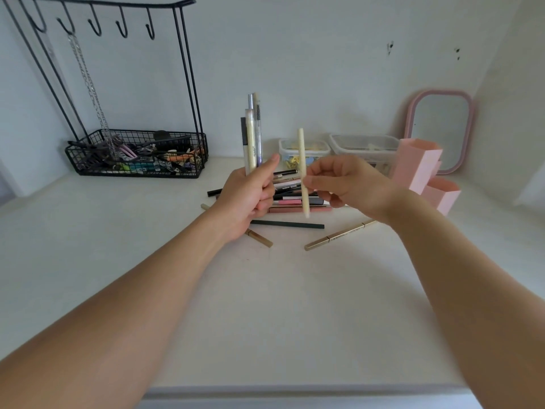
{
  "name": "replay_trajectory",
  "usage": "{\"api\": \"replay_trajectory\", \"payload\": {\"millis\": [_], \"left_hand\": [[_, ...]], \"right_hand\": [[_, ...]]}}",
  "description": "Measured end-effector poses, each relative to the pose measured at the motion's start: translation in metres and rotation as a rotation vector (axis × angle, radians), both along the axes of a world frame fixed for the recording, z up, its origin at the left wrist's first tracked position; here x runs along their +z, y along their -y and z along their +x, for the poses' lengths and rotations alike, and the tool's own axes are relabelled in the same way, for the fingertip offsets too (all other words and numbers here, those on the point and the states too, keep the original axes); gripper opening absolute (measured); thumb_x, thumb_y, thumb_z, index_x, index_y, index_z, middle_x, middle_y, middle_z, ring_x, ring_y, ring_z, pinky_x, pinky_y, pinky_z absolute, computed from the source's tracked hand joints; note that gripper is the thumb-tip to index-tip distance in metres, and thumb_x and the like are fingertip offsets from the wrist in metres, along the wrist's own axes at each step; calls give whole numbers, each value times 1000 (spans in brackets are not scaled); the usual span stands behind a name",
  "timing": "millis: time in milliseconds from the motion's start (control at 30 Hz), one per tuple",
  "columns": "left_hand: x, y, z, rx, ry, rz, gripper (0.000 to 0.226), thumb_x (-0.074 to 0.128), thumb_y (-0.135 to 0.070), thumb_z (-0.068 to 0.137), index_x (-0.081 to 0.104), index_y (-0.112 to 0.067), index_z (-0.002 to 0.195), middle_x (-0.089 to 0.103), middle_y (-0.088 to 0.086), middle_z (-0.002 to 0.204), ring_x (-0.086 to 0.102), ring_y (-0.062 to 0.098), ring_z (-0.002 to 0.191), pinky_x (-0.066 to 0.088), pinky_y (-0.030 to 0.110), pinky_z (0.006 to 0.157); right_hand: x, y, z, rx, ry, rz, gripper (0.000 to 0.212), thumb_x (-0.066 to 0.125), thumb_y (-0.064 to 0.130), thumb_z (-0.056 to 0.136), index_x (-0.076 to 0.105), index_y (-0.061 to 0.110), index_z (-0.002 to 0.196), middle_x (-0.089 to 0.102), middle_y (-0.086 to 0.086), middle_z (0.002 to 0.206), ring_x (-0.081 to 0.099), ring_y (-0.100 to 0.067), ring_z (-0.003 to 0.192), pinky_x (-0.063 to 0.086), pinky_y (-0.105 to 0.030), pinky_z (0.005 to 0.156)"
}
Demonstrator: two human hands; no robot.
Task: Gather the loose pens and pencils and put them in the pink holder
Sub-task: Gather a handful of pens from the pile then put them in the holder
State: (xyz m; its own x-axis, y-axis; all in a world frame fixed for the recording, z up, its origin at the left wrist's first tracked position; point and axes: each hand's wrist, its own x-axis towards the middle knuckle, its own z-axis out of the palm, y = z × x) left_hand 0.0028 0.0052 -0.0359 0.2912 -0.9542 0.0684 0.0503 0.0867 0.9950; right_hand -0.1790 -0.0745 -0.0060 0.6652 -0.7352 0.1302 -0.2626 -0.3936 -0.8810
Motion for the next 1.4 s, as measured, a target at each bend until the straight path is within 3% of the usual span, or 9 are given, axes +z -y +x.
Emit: {"api": "replay_trajectory", "payload": {"millis": [300, 500, 600, 733, 867, 1000, 1167, 1267, 1400], "left_hand": [[2, -6, -9, -124, 47, 42, 43, 52, -51, 101, 63, -11, 99, 58, 3, 69, 39, 10, 46, 24, 17, 37], [3, -9, -11, -244, 93, 37, 52, 48, -59, 96, 61, -9, 89, 63, 8, 67, 43, 11, 47, 26, 18, 35], [4, -12, -14, -276, 106, 35, 47, 54, -59, 89, 57, -13, 83, 59, 4, 60, 51, 13, 46, 30, 19, 35], [4, -12, -14, -274, 107, 52, 43, 54, -58, 92, 55, -17, 78, 62, 1, 63, 69, 17, 62, 42, 22, 42], [3, -11, -15, -264, 69, 31, 42, 56, -58, 87, 56, -17, 77, 72, 0, 76, 75, 16, 80, 49, 23, 47], [0, -7, -14, -217, 73, 18, 35, 57, -49, 97, 54, -17, 81, 57, -4, 60, 61, 12, 60, 41, 20, 44], [0, -2, -7, -11, 106, -38, 43, 64, -48, 95, 43, -23, 67, 36, -8, 52, 35, 8, 47, 26, 19, 41], [-2, 2, 1, 127, 40, -51, 42, 68, -42, 95, 42, -23, 67, 40, -6, 52, 38, 11, 48, 24, 21, 40], [-2, 6, 9, 245, -22, -50, 37, 69, -36, 95, 43, -22, 72, 41, -5, 54, 39, 11, 48, 26, 20, 39]], "right_hand": [[-4, -14, 15, 28, 255, 56, 25, 68, 13, 91, 67, -8, 104, 64, -7, 78, 43, -13, 55, 37, -18, 47], [-4, -15, 15, 16, 276, 41, 18, 69, 19, 92, 72, 1, 95, 62, -17, 75, 41, -20, 59, 34, -20, 48], [-3, -20, 16, 36, 293, 83, 17, 65, 13, 94, 70, -2, 97, 61, -16, 71, 46, -13, 49, 39, -15, 45], [-1, -27, 15, 79, 328, 150, 16, 63, 5, 94, 65, -10, 99, 62, -15, 67, 57, -14, 42, 44, -14, 42], [-1, -24, 15, 61, 301, 121, 10, 65, 4, 91, 70, -5, 93, 63, -17, 71, 53, -17, 47, 45, -18, 43], [0, -27, 16, 38, 324, 163, 14, 64, 3, 93, 68, -7, 101, 61, -10, 67, 55, -9, 43, 43, -13, 42], [-8, -11, 18, -109, 75, -89, 14, 70, 21, 90, 75, 8, 93, 62, -5, 69, 47, -8, 51, 40, -17, 49], [-13, -7, 16, -29, -215, -276, 11, 82, 24, 78, 77, 15, 80, 64, 0, 64, 50, -4, 54, 42, -17, 56], [-18, -7, 15, 27, -384, -332, 16, 87, 25, 71, 77, 15, 78, 58, 13, 56, 47, 2, 45, 36, -8, 50]]}}
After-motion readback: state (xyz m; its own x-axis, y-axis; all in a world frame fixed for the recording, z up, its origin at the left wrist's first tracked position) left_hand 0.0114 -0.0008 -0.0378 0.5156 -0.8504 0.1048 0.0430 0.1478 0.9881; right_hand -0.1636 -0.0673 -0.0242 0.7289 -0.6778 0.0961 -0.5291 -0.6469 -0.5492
